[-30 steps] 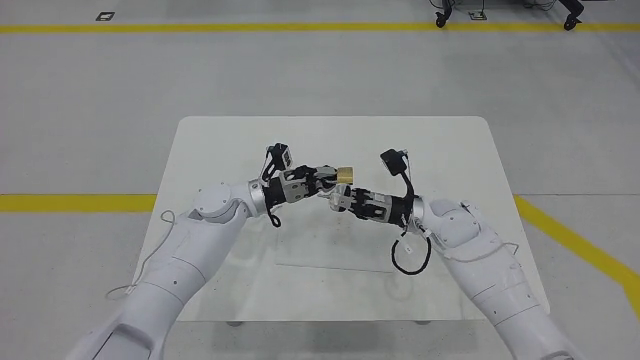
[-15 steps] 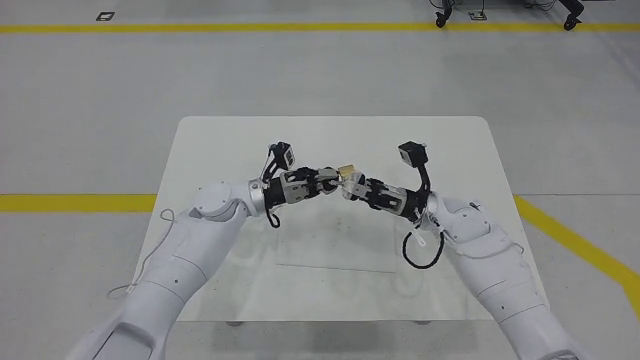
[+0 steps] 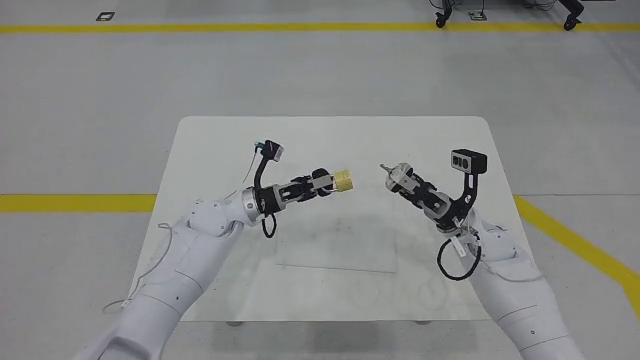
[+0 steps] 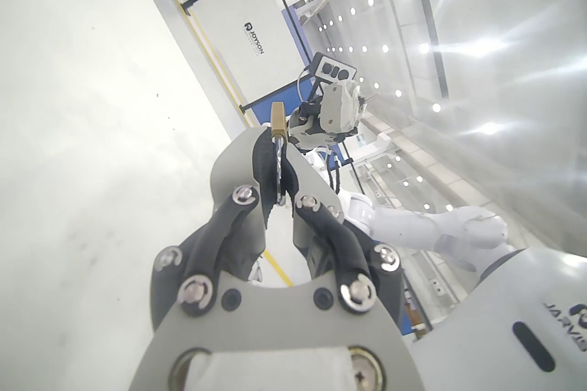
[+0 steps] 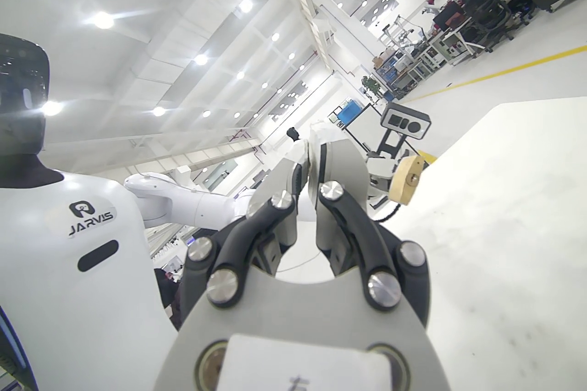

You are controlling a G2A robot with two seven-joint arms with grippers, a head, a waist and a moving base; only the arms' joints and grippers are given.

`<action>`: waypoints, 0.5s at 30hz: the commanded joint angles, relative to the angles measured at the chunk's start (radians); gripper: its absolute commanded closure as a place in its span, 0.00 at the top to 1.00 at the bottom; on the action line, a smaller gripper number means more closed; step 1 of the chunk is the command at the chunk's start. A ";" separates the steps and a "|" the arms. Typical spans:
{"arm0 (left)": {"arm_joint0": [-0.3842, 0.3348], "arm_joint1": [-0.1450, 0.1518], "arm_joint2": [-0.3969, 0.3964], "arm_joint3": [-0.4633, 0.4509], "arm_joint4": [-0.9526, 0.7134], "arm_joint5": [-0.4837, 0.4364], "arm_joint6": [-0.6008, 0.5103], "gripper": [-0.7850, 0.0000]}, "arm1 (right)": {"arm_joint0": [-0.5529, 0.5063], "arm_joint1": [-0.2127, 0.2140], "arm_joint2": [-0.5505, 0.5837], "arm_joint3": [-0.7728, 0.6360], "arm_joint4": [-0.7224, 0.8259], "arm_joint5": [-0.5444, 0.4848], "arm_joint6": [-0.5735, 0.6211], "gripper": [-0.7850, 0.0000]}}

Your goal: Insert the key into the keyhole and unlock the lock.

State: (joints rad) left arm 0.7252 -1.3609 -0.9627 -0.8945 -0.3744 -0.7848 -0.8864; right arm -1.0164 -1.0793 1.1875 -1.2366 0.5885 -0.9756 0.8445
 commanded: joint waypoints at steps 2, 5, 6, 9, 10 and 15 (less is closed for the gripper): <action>0.029 0.007 -0.021 -0.035 0.039 -0.071 0.046 0.00 | -0.005 0.008 -0.011 -0.016 0.014 0.033 0.033 0.00; 0.060 0.014 -0.049 -0.062 0.041 -0.084 0.098 0.00 | -0.003 0.010 -0.016 -0.018 0.011 0.052 0.052 0.00; 0.070 0.016 -0.057 -0.074 0.026 -0.070 0.105 0.00 | -0.003 0.010 -0.016 -0.018 0.011 0.052 0.052 0.00; 0.070 0.016 -0.057 -0.074 0.026 -0.070 0.105 0.00 | -0.003 0.010 -0.016 -0.018 0.011 0.052 0.052 0.00; 0.070 0.016 -0.057 -0.074 0.026 -0.070 0.105 0.00 | -0.003 0.010 -0.016 -0.018 0.011 0.052 0.052 0.00; 0.070 0.016 -0.057 -0.074 0.026 -0.070 0.105 0.00 | -0.003 0.010 -0.016 -0.018 0.011 0.052 0.052 0.00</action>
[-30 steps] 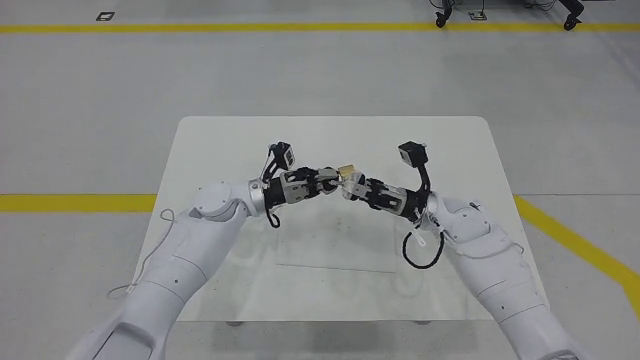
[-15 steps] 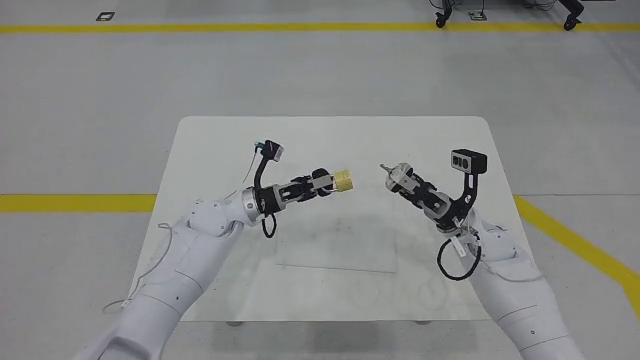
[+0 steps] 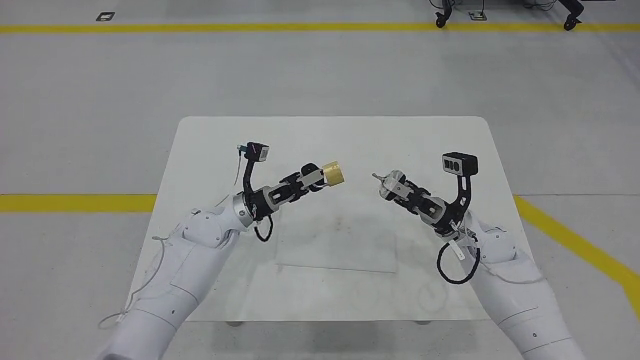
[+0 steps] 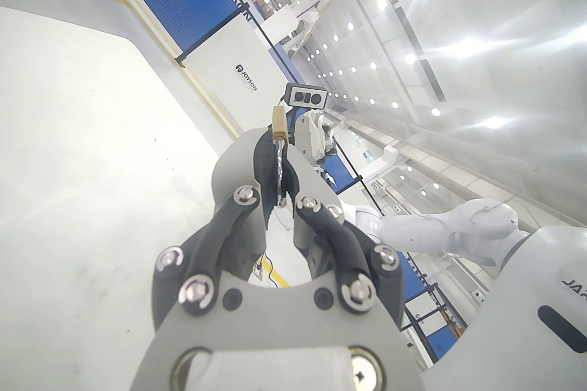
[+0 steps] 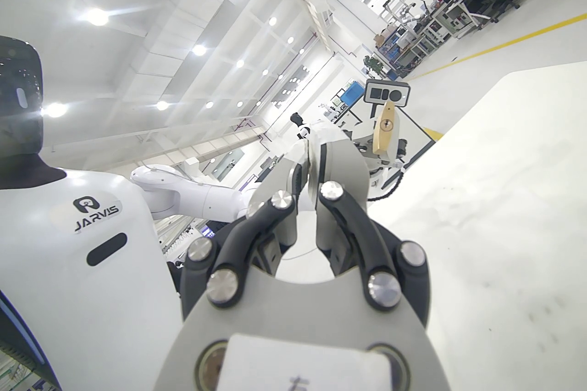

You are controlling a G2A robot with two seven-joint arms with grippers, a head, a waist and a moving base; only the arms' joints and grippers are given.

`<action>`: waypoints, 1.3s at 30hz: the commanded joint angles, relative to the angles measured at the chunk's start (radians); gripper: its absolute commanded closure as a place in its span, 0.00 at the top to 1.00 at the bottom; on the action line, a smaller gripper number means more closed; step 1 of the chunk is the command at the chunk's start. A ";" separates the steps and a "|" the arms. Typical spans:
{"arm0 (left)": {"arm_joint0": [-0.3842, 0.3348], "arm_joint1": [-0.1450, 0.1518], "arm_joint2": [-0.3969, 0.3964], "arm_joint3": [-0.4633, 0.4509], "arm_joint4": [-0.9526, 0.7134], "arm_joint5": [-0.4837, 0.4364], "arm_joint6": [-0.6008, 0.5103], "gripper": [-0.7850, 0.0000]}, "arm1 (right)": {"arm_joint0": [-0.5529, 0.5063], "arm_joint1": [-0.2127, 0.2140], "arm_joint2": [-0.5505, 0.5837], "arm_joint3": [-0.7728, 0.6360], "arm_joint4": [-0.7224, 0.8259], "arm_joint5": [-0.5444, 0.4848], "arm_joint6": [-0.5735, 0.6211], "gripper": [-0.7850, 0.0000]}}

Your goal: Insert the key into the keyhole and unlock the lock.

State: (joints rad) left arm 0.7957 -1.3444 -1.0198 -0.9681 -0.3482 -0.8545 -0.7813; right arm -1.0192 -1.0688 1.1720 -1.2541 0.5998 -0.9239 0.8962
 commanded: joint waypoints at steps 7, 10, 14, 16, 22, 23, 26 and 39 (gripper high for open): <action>0.000 0.000 0.000 0.000 0.000 0.000 0.000 0.00 | 0.000 0.000 0.000 0.000 0.000 0.000 0.000 0.00; 0.000 0.000 0.000 0.000 0.000 0.000 0.000 0.00 | 0.000 0.000 0.000 0.000 0.000 0.000 0.000 0.00; 0.000 0.000 0.000 0.000 0.000 0.000 0.000 0.00 | 0.000 0.000 0.000 0.000 0.000 0.000 0.000 0.00; 0.000 0.000 0.000 0.000 0.000 0.000 0.000 0.00 | 0.000 0.000 0.000 0.000 0.000 0.000 0.000 0.00; 0.000 0.000 0.000 0.000 0.000 0.000 0.000 0.00 | 0.000 0.000 0.000 0.000 0.000 0.000 0.000 0.00; 0.000 0.000 0.000 0.000 0.000 0.000 0.000 0.00 | 0.000 0.000 0.000 0.000 0.000 0.000 0.000 0.00; 0.000 0.000 0.000 0.000 0.000 0.000 0.000 0.00 | 0.000 0.000 0.000 0.000 0.000 0.000 0.000 0.00; 0.020 0.003 0.000 -0.041 0.050 0.028 0.029 0.00 | -0.019 -0.003 -0.009 -0.029 0.038 0.036 -0.013 0.00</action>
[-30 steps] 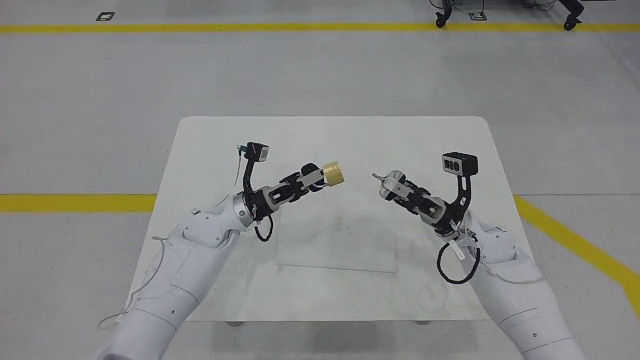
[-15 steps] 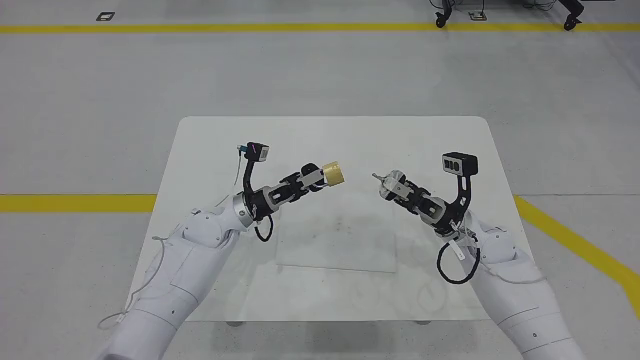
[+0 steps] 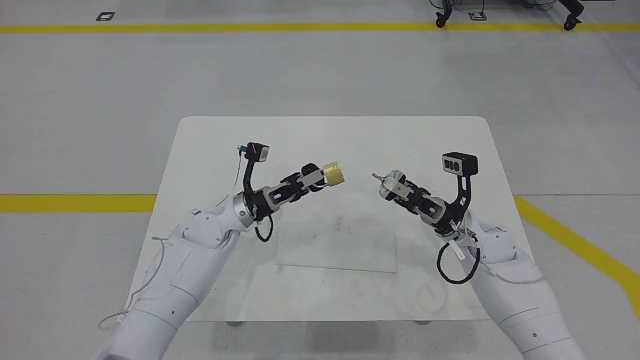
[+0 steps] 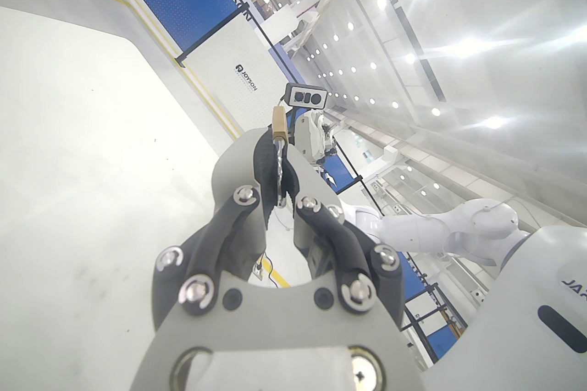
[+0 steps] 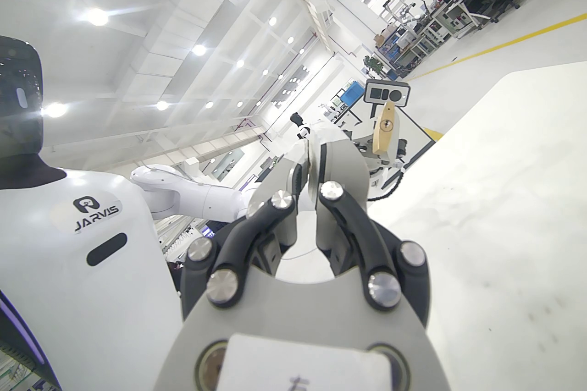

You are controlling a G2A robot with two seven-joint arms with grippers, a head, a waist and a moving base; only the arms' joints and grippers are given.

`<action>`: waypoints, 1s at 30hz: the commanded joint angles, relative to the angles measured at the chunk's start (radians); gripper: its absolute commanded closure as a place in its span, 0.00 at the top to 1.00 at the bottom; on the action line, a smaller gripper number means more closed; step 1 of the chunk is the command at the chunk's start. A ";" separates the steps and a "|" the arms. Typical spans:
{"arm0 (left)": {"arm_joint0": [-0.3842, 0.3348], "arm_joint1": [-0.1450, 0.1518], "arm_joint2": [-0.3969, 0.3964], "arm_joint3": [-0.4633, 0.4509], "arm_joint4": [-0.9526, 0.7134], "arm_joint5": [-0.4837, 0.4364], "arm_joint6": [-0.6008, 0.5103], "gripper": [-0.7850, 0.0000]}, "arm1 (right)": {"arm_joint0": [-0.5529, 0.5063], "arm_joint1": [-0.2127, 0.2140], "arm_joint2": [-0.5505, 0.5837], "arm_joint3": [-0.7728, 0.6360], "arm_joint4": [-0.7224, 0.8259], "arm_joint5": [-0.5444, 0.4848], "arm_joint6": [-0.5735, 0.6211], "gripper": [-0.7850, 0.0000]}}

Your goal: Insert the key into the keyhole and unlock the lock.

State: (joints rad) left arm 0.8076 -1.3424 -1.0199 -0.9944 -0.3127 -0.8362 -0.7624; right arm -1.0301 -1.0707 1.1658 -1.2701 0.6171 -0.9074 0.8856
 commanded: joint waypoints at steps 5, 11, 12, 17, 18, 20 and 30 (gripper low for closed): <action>0.035 0.000 0.004 -0.047 -0.010 0.075 0.030 0.00 | -0.023 -0.005 -0.016 -0.014 0.033 0.034 0.005 0.00; 0.042 -0.011 0.020 -0.042 -0.148 0.156 -0.015 0.00 | -0.012 -0.020 -0.059 -0.005 0.038 0.043 0.021 0.00; 0.041 -0.012 0.023 -0.038 -0.166 0.166 -0.033 0.00 | -0.010 -0.022 -0.065 -0.003 0.038 0.041 0.024 0.00; 0.032 -0.019 0.033 -0.015 -0.252 0.202 -0.115 0.00 | 0.006 -0.031 -0.083 0.013 0.034 0.023 0.032 0.00; 0.030 -0.020 0.034 -0.012 -0.262 0.203 -0.129 0.00 | 0.009 -0.033 -0.086 0.017 0.033 0.023 0.032 0.00; 0.032 -0.023 0.036 -0.012 -0.311 0.206 -0.167 0.00 | 0.017 -0.036 -0.093 0.031 0.028 0.028 0.034 0.00; 0.007 -0.031 0.036 0.029 -0.356 0.199 -0.266 0.00 | 0.055 -0.056 -0.122 0.083 0.029 0.023 0.031 0.00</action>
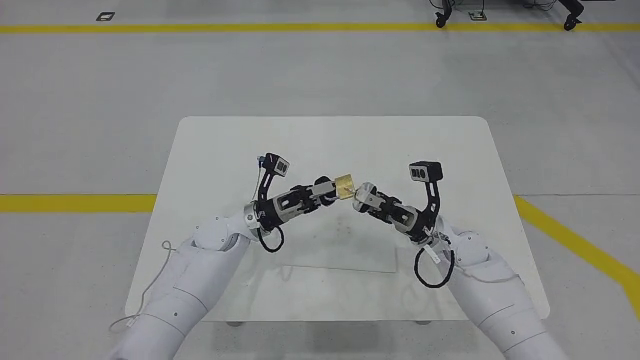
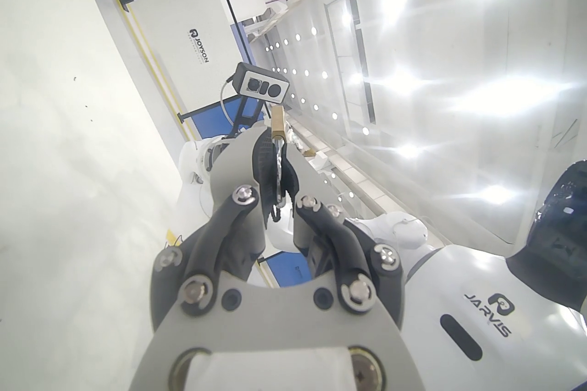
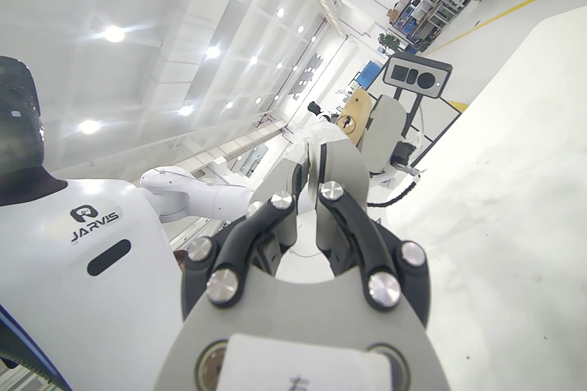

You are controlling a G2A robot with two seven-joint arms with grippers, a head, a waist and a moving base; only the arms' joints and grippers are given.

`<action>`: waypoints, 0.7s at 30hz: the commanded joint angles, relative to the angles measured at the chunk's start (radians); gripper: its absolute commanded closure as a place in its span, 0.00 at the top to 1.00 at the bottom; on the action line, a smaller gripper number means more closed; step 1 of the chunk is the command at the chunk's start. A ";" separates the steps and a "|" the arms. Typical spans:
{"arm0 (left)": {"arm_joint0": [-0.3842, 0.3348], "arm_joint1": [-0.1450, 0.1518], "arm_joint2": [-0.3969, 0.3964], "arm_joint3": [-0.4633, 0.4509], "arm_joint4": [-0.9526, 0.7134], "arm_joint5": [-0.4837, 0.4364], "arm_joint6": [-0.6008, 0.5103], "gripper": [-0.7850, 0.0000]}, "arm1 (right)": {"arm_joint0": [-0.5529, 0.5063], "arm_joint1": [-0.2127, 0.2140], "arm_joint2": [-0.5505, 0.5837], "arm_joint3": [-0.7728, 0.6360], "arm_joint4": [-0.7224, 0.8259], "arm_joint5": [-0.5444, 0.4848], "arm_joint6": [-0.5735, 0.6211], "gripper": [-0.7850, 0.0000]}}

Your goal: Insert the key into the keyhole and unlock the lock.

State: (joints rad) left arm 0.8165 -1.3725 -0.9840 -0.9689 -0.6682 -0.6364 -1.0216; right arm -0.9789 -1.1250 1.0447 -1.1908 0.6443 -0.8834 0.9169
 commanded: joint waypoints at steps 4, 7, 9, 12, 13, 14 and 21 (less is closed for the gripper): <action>-0.008 -0.003 0.001 0.012 -0.003 -0.001 -0.024 0.00 | 0.015 -0.006 -0.001 0.013 0.005 -0.005 0.001 0.00; -0.011 -0.005 0.001 0.016 -0.004 0.001 -0.033 0.00 | 0.024 -0.010 -0.002 0.020 0.008 -0.005 0.000 0.00; -0.014 -0.006 0.001 0.019 0.000 0.001 -0.041 0.00 | 0.029 -0.013 -0.004 0.025 0.011 -0.005 0.000 0.00; -0.017 -0.006 0.000 0.021 0.009 -0.002 -0.047 0.00 | 0.036 -0.018 -0.009 0.033 0.015 -0.005 0.001 0.00; -0.017 -0.007 0.000 0.022 0.010 -0.002 -0.048 0.00 | 0.039 -0.019 -0.011 0.036 0.016 -0.006 0.002 0.00; -0.018 -0.007 0.000 0.022 0.014 -0.004 -0.050 0.00 | 0.041 -0.021 -0.013 0.040 0.017 -0.005 0.003 0.00; -0.024 -0.005 -0.011 0.028 0.056 -0.039 -0.046 0.00 | 0.053 -0.027 -0.004 0.058 0.025 -0.020 -0.002 0.00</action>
State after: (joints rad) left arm 0.7935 -1.3788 -0.9905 -0.9426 -0.6284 -0.6611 -1.0747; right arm -0.9271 -1.1524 1.0348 -1.1344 0.6657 -0.8987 0.9173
